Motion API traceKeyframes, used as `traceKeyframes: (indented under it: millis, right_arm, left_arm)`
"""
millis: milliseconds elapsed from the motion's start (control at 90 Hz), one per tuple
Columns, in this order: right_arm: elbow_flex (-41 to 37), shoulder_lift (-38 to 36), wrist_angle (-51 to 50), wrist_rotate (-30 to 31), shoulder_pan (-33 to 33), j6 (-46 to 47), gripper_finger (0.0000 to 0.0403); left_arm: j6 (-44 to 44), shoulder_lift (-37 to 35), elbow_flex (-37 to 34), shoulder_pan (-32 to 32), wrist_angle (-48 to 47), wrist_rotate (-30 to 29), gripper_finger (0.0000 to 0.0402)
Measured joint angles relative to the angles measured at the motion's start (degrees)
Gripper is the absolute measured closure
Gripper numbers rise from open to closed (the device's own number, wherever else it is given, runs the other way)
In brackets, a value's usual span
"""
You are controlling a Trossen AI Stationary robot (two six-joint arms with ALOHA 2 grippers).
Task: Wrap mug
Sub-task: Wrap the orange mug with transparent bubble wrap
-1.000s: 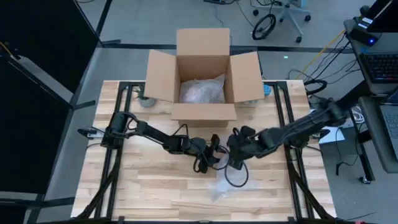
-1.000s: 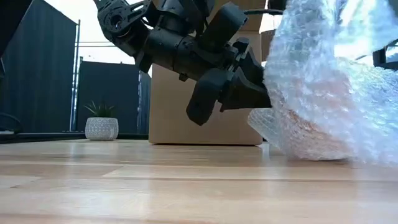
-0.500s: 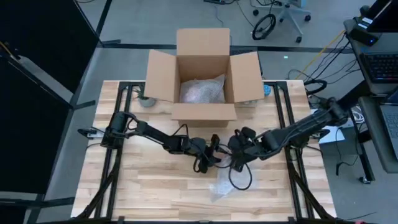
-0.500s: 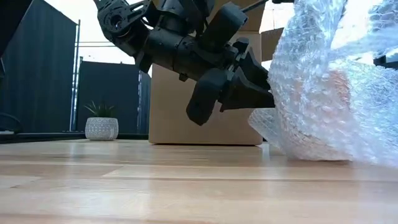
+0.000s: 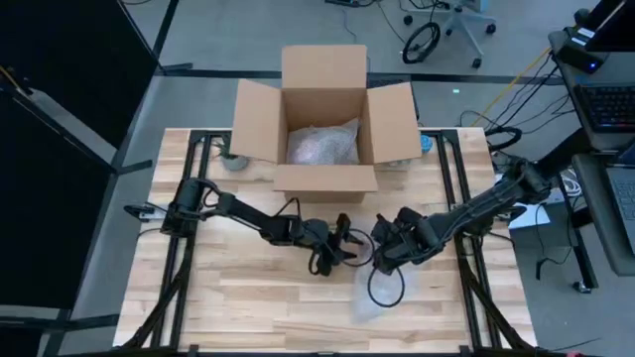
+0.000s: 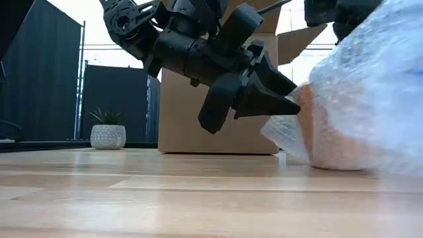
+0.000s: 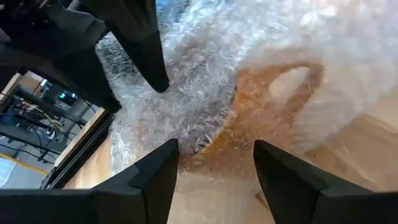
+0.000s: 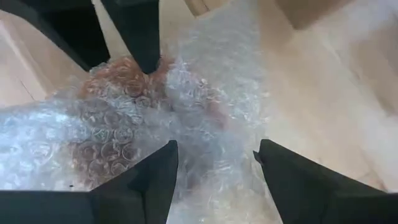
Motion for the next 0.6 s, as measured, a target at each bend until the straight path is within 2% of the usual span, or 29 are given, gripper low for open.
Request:
traceKeyframes:
  millis: [167,344,600]
  right_arm:
    - [-3.7,0.1,4.2,-0.1,-0.8,3.4,0.0186]
    - [-10.4,0.0,14.8,-4.1,-1.8,6.7,0.0163]
    - [-20.6,-0.2,27.9,-4.6,-2.4,11.3,0.0162]
  left_arm:
    - [0.0,0.0,0.0,0.0,0.0,0.0,0.0207]
    - [0.1,0.0,0.0,-0.1,0.3,0.4,0.0207]
    - [0.1,0.0,0.0,0.0,0.2,0.3,0.0207]
